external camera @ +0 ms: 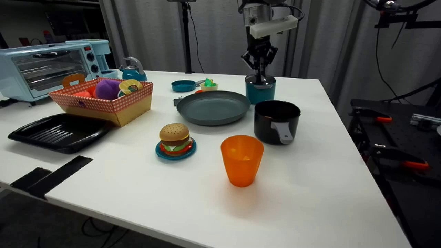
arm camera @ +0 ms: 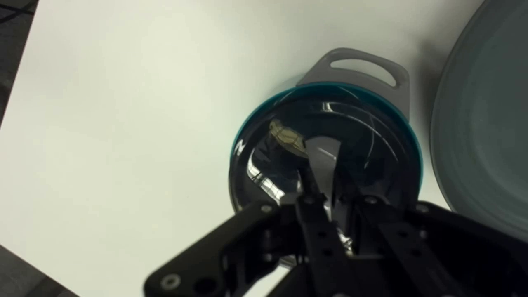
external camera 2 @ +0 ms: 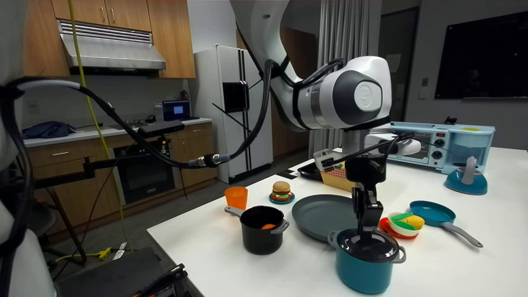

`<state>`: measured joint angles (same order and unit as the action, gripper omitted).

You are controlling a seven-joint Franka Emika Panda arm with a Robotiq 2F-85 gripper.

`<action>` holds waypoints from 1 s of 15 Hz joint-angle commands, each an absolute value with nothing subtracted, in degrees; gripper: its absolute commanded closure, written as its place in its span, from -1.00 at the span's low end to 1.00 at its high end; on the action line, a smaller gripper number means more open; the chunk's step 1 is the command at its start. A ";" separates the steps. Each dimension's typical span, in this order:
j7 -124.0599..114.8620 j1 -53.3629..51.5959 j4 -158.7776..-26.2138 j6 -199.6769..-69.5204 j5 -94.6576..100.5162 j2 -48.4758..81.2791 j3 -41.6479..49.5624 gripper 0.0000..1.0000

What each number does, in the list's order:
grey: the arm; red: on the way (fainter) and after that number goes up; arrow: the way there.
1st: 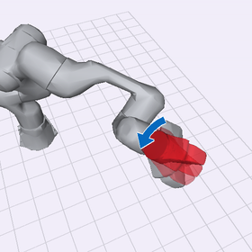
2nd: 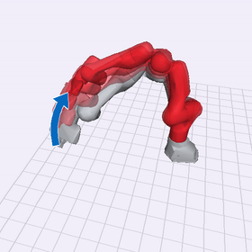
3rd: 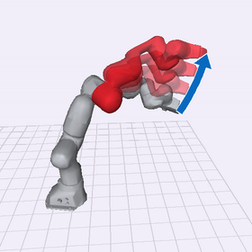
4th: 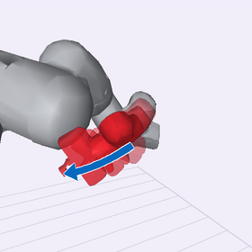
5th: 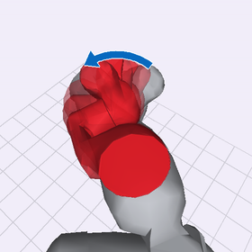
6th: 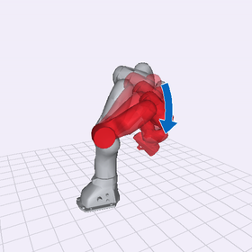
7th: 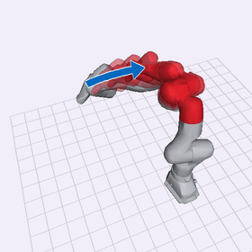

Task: Move the black lid to the blue pot then move it back to the black pot

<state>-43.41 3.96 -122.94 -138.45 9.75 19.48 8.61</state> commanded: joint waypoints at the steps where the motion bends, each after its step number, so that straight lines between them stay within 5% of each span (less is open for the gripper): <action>1: -42.52 2.70 -123.43 -138.44 9.65 17.83 10.02 0.93; 15: -45.87 -0.90 -127.80 -137.25 11.53 6.78 7.74 0.93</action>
